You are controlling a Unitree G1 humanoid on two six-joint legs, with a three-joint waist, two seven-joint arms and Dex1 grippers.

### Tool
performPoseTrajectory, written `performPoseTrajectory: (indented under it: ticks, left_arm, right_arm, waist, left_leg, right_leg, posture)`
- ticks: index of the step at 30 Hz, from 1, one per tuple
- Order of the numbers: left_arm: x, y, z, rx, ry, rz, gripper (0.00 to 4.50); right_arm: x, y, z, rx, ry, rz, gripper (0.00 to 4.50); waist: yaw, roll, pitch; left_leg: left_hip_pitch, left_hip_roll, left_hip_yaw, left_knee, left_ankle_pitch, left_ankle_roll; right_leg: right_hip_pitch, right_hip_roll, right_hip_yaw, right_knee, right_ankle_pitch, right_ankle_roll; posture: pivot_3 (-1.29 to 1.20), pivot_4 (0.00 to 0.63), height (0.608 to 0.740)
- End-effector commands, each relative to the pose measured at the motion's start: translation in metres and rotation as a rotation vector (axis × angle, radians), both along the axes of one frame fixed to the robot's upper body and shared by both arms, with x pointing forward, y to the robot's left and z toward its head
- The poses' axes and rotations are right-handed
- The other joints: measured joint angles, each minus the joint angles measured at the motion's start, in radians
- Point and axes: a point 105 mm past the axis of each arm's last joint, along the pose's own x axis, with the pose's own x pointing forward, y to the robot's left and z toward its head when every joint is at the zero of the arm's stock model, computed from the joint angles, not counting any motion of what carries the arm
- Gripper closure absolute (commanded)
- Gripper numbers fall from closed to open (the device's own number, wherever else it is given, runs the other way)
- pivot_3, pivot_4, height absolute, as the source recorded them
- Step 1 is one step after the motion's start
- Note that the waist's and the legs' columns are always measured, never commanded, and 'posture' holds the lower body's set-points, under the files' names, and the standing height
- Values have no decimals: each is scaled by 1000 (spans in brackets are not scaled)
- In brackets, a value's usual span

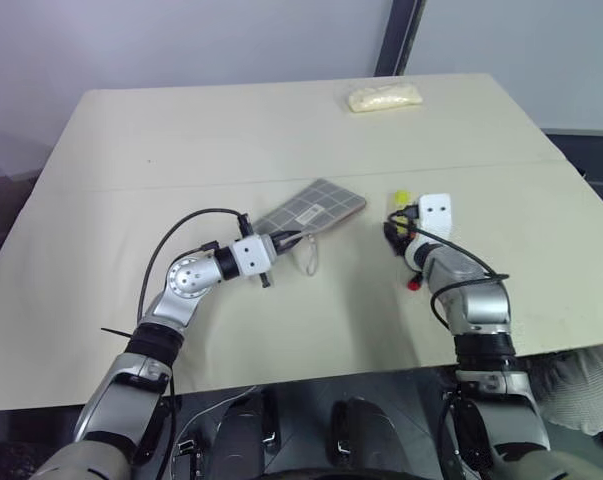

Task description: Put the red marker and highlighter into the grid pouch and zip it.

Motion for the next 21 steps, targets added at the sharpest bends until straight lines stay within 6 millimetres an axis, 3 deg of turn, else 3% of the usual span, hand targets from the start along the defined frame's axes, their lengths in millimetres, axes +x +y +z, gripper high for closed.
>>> performPoseTrajectory:
  ticks: [1,3,5,8,11,15,18,21]
  left_arm:
    - [1,-3,11,-20,-39,-15,4500]
    - [1,-4,12,-20,-39,-18,4500]
    - [1,-4,12,-21,-39,-20,4500]
    - [1,-4,12,-23,-39,-19,4500]
    - [1,-3,12,-26,-38,-15,4500]
    - [1,-1,12,-28,-36,-9,4500]
    - [2,-1,13,-35,-32,-6,4500]
    - [3,-2,14,-41,-30,-7,4500]
  right_arm:
    - [-2,-7,4,-4,5,-32,1839]
    - [-3,-8,1,-7,18,-31,1839]
    - [-4,-7,0,12,26,-28,2416]
    - [-4,-8,9,22,-10,-27,3644]
    - [-8,6,33,57,-126,64,3615]
    - [-35,28,60,68,-272,289,3615]
    - [-59,37,58,-36,-285,445,3615]
    - [-76,33,46,-122,-238,515,3615]
  waist:
    - [1,0,0]
    - [1,0,0]
    - [2,0,0]
    - [1,0,0]
    - [2,0,0]
    - [3,0,0]
    - [5,0,0]
    - [6,0,0]
  left_leg:
    - [0,0,0,0,0,0]
    - [0,0,0,0,0,0]
    - [0,0,0,0,0,0]
    - [0,0,0,0,0,0]
    - [0,0,0,0,0,0]
    - [-1,0,0,-1,0,0]
    - [-1,0,0,-1,0,0]
    - [-1,0,-1,-1,-1,0]
  right_leg:
    - [0,0,0,0,0,0]
    - [0,0,0,0,0,0]
    - [0,0,0,0,0,0]
    - [0,0,0,0,0,0]
    - [0,0,0,0,0,0]
    - [-1,0,0,0,0,0]
    - [-1,0,0,-1,0,0]
    - [0,0,0,-2,0,0]
  posture:
    - [0,150,740]
    - [0,150,740]
    - [0,150,740]
    - [0,150,740]
    - [0,150,740]
    - [0,150,740]
    - [0,150,740]
    - [0,150,740]
